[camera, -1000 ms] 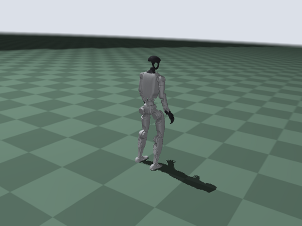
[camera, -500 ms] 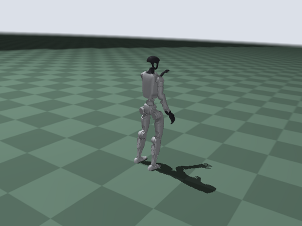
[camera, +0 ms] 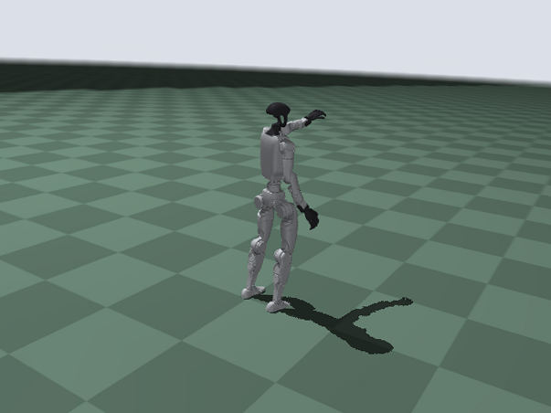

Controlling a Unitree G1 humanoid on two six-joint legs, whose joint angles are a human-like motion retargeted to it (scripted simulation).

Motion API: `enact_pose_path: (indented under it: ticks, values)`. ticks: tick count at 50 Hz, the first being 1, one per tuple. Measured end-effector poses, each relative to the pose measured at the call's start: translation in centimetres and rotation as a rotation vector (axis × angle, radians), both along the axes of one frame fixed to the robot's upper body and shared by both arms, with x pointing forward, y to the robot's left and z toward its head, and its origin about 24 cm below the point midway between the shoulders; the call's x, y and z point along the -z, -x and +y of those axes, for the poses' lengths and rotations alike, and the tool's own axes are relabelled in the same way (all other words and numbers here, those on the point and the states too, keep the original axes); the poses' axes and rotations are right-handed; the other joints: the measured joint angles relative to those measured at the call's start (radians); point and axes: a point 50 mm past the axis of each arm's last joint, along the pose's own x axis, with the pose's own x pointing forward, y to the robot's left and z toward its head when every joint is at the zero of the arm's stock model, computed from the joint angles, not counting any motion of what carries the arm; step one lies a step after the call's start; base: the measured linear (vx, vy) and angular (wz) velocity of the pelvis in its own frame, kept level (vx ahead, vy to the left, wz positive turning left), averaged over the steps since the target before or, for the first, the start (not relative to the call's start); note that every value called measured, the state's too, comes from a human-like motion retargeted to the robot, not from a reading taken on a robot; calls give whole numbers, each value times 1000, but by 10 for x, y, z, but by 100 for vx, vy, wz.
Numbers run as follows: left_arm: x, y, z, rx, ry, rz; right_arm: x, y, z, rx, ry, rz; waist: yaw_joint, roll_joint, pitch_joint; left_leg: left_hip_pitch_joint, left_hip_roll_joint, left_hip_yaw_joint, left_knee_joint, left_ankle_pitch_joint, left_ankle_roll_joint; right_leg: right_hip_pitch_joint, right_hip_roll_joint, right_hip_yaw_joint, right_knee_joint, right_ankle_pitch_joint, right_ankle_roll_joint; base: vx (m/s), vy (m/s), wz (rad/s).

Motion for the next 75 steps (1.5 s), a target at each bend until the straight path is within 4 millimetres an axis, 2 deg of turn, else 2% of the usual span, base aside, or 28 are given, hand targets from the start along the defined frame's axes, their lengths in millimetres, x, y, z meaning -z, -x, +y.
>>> enact_pose_path:
  ticks: [5, 8, 23, 30, 38, 43, 54, 68, 75]
  values:
    - [6, 6, 32, -144, 102, 78, -3, -6, -3, 18, -3, -22, -29, 11, -6, -1, 3, 20, 6, -5, 3, -10, 4, 19, 8, -2, 1, 4, 1, -21]
    - [5, 9, 39, -162, 127, 71, -3, -6, -5, 26, -11, -24, -33, 14, -12, -2, 3, 34, 9, -13, 6, -22, 5, 29, 21, -8, 10, 4, 0, -23]
    - [0, 5, 25, -118, 25, 75, 2, 15, -8, 48, -10, 41, -50, 23, -5, 1, 3, 35, 1, -15, 3, -3, 4, 31, -19, 3, 8, 0, 0, 0]
    - [-6, 6, 27, -124, 10, 75, -1, 7, -8, 25, -15, 21, -61, 23, 3, -7, 1, 38, -3, -13, 6, -26, 4, 31, 4, 1, 14, 0, 0, 0]
    - [-4, 6, 29, -133, 6, 111, -6, -8, -10, 2, -14, -24, -78, 32, 11, -19, 2, 34, -13, -2, 1, -33, 5, 26, -14, 12, -4, 0, 0, 0]
    - [-3, 3, 21, -110, -5, 141, -6, -9, -8, -3, -34, -24, -76, 26, 13, -21, 1, 19, -15, 2, -1, -32, 2, 9, -10, 11, -6, 0, 0, 8]
    - [-2, -8, -16, -40, -10, 178, 2, 7, -5, -16, -63, 65, -44, 15, 3, -20, -8, -30, -36, 12, -1, -21, -9, -44, -6, 7, 4, 0, 0, 25]
    - [-8, -10, -29, 17, -43, 157, -9, -22, -5, -67, -50, -29, -34, 17, 4, -28, -14, -46, -33, 18, -8, -14, -17, -60, -22, 5, 2, 0, 0, 1]
    - [-18, -8, -55, 176, -67, 111, -2, -6, -1, -45, -82, 30, -2, 1, -6, -35, -20, -87, -29, 22, -10, 4, -25, -101, -32, 3, 2, -1, -2, 30]
